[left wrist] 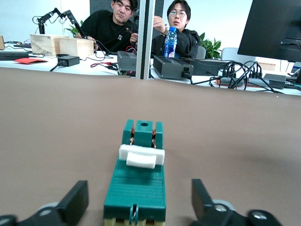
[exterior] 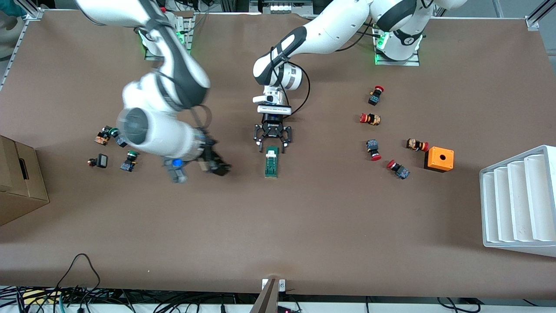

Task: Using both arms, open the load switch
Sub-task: 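Release the lever and withdraw the right gripper while the left gripper opens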

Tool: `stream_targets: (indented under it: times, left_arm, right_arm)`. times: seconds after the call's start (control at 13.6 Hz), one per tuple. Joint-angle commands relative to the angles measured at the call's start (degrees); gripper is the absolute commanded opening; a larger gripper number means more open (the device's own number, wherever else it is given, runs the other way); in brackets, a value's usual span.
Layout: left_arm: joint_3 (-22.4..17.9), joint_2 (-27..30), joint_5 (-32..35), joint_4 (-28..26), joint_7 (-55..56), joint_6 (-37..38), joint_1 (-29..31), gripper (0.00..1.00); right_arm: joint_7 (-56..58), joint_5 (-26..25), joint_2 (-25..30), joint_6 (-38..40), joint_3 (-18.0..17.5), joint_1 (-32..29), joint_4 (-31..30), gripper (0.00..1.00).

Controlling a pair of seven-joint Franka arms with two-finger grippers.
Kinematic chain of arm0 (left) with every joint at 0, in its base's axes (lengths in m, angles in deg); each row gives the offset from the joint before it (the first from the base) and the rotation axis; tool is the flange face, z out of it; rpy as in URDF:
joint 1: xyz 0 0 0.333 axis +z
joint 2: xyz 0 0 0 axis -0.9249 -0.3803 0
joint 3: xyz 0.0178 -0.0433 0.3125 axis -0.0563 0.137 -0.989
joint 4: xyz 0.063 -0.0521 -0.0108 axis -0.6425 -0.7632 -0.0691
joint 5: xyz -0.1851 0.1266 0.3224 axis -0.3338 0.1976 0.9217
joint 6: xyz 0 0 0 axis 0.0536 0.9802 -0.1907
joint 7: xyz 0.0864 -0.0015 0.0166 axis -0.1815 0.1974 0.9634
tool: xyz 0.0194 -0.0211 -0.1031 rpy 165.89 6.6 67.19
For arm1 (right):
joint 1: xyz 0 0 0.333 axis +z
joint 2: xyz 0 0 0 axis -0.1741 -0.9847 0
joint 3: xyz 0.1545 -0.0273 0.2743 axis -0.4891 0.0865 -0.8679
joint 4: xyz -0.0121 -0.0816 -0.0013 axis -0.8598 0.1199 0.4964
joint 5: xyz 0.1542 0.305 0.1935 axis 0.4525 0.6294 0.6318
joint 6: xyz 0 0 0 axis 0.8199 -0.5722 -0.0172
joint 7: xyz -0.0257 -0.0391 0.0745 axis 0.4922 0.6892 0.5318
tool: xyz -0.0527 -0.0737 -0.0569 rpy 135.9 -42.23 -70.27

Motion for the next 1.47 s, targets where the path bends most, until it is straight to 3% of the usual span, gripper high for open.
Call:
stream_targets:
  times: [0.0, 0.22, 0.37, 0.73, 1.03, 1.25, 1.39]
  left_arm:
    - [0.65, 1.85, -1.22, -0.06, -3.22, -1.57, 1.26, 1.0]
    - [3.46, 4.48, -4.47, -0.76, -6.91, -2.01, 2.93, 1.0]
    - [6.79, 6.41, -7.11, -1.12, -10.86, -2.89, 5.82, 1.0]
    - [24.7, 7.21, -11.06, -0.94, -25.44, -2.72, 22.68, 1.0]
    - [37.88, 7.21, -22.99, 0.55, -43.71, -1.41, 34.72, 1.0]
    - [44.76, 7.21, -31.96, 2.65, -54.53, 2.11, 40.8, 1.0]
    - [48.02, 7.21, -41.35, 6.5, -63.66, 5.87, 43.26, 1.0]
  right_arm:
    - [15.0, -3.33, 8.34, 1.15, -0.92, -4.98, -7.42, 1.0]
    - [30.82, -5.52, 14.77, 1.24, -0.74, -9.2, -12.26, 1.0]
    - [39.09, -7.8, 16.97, 4.38, -0.74, -11.67, -12.37, 1.0]
    - [62.73, -13.42, 23.91, 10.72, -0.66, -18.26, -13.67, 1.0]
    - [72.34, -18.18, 26.56, 12.92, 0.13, -19.59, -14.13, 1.0]
    - [73.41, -18.18, 26.04, 12.66, 0.13, -19.59, -13.07, 1.0]
    - [76.21, -17.92, 25.95, 12.14, 0.22, -19.68, -12.98, 1.0]
